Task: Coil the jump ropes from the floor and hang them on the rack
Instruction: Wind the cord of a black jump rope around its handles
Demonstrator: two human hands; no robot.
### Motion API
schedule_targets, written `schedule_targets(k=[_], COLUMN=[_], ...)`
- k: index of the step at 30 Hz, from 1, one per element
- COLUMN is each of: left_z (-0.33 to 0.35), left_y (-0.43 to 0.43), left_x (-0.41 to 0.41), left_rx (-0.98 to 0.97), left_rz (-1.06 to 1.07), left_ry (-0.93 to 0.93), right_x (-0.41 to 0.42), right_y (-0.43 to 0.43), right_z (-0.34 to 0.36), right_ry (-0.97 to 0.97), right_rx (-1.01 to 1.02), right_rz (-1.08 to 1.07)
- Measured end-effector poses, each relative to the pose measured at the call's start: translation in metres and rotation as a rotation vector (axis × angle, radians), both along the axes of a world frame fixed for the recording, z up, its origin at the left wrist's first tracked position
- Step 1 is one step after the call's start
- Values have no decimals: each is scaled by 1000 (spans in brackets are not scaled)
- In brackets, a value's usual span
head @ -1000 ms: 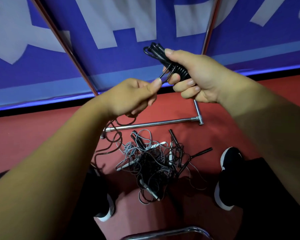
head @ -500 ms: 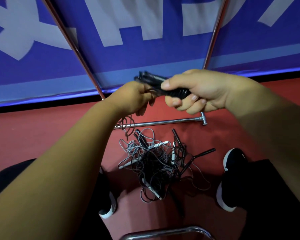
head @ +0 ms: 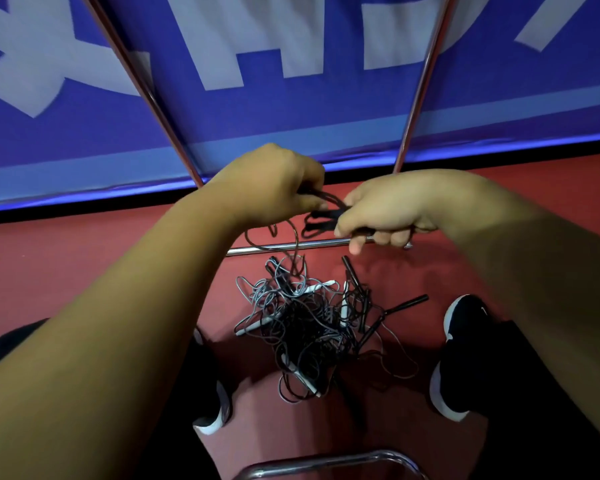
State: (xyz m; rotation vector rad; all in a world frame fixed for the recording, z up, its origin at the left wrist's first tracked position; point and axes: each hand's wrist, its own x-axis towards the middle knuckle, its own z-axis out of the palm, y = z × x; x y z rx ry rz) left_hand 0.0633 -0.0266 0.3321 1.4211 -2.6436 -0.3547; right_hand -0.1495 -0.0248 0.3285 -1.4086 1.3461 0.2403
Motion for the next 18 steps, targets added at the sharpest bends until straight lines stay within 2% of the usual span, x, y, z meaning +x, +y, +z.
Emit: schedule_targets(k=[3, 4, 5, 7, 9, 14, 16, 18], left_z=[4, 3, 3, 5, 11, 16, 16, 20], left_y=[6, 8, 10, 11, 12, 12, 13, 15], left_x=[-5, -8, -11, -14, -11, -7, -6, -3], left_rx=[80, 105, 163, 405, 631, 908, 950, 953], left_rz=[20, 56, 118, 264, 314, 158, 77, 14], left_ry=[-64, -31, 51, 354, 677, 1214, 1292, 1232], right_x=[-6, -6, -6, -4, -2, -1, -2, -5], right_y=[-13, -16, -18, -22, -27, -27, -26, -26], right_z=[-10, -11, -11, -11, -11, 0, 7, 12], right_ry=[19, 21, 33, 10, -131, -470, -565, -637], right_rx=[-203, -276, -356, -454, -435, -260, -209, -149], right_rz=[-150, -208, -255, -331, -434, -558, -576, -584])
